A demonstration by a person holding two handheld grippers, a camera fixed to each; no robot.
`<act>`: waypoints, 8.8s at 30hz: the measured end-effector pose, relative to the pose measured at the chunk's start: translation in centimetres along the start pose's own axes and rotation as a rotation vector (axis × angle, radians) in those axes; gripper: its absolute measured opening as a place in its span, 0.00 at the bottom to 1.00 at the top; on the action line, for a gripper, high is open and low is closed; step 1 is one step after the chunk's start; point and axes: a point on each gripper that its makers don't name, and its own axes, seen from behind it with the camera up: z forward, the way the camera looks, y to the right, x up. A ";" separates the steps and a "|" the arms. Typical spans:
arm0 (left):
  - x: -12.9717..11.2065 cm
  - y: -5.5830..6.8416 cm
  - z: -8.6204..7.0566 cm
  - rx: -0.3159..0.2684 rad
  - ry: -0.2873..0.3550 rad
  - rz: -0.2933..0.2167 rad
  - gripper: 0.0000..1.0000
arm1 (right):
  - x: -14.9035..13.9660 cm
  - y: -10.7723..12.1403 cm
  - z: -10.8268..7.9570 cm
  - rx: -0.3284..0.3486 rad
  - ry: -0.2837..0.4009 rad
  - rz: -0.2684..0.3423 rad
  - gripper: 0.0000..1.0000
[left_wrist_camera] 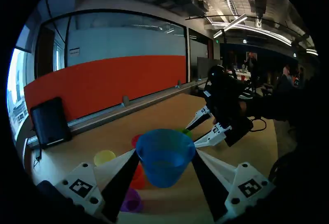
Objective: Pour water
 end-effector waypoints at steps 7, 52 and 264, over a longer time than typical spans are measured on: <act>0.8 -1.1 -0.9 0.022 0.028 -0.009 0.87 | 0.1 0.1 1.0 -0.005 -0.006 0.000 1.00; 2.3 -5.3 -3.7 0.106 0.128 -0.074 0.87 | 10.9 -4.9 -5.8 -0.017 0.342 -0.034 0.90; 21.3 -1.2 -7.2 0.398 0.273 1.247 0.87 | 18.1 -18.0 -6.1 0.231 0.586 -0.129 0.88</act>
